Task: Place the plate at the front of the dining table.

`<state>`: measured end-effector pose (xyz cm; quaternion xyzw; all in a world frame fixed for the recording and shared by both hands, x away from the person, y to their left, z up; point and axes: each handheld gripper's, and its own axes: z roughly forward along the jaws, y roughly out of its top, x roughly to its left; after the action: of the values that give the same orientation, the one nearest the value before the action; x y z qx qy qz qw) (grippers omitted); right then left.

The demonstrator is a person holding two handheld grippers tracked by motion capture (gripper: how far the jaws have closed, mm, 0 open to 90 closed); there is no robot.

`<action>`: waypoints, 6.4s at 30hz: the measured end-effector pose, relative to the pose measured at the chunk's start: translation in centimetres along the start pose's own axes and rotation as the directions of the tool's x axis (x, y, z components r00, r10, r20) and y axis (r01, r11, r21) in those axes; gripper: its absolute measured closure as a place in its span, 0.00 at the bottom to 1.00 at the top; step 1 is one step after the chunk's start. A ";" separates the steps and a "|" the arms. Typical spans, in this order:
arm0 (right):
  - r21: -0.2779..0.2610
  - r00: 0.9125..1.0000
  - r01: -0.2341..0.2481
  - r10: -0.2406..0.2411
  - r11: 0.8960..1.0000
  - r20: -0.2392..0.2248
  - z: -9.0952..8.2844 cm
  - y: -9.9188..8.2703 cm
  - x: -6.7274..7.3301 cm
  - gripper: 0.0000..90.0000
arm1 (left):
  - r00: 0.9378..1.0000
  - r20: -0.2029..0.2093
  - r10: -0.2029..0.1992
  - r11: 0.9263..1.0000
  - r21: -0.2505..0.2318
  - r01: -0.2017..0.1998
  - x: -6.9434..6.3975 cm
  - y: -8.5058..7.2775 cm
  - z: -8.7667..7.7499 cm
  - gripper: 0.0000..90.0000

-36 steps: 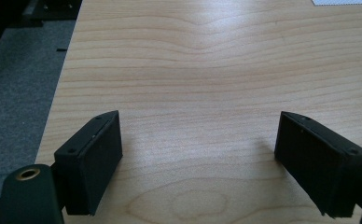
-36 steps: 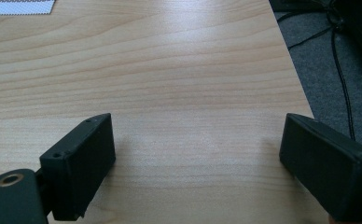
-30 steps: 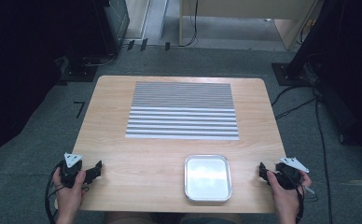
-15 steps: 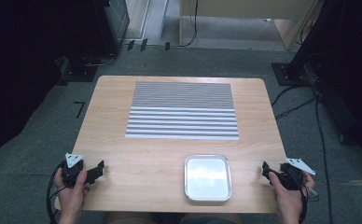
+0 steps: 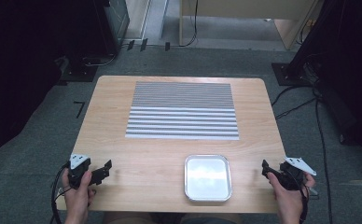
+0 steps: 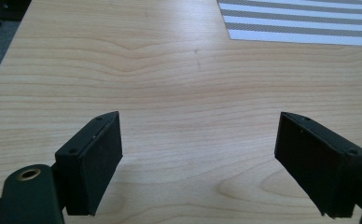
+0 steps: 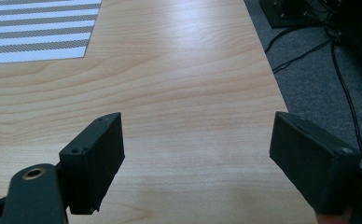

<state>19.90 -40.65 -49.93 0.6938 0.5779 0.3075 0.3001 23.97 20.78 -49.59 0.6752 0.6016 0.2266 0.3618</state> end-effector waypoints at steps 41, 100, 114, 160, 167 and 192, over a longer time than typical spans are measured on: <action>-0.058 0.993 -0.008 0.002 0.998 -0.114 -2.5 1.2 4.2 0.20 | 0.993 0.095 0.075 0.997 -0.009 -0.075 -6.8 0.8 -0.1 0.17; -0.023 0.874 -0.054 0.036 0.998 -0.485 -2.0 -1.7 8.5 0.84 | 0.914 0.383 0.137 0.987 0.030 -0.160 -21.9 -0.5 1.9 0.52; 0.029 0.923 -0.001 0.012 1.000 -0.385 -1.8 -2.8 10.5 0.91 | 0.937 0.327 0.123 0.990 0.023 -0.138 -24.1 -2.4 2.0 0.76; -0.024 0.919 -0.205 0.184 0.978 -0.349 -2.4 -2.5 9.4 1.00 | 0.957 0.257 0.136 0.989 -0.083 -0.118 -26.2 -3.3 2.3 0.90; -0.034 0.930 -0.178 0.156 0.984 -0.331 -2.3 -2.6 9.0 0.99 | 0.942 0.262 0.212 0.977 -0.084 -0.197 -27.5 -3.4 2.3 0.85; -0.030 0.938 -0.230 0.214 0.973 -0.275 -2.2 -3.2 9.9 1.00 | 0.942 0.302 0.144 0.989 -0.065 -0.131 -27.3 -3.0 2.9 0.85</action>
<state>17.66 -30.27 -50.22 0.6967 0.5216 0.4485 0.2034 19.39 -6.49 -50.20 0.7343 0.4845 0.1574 0.4487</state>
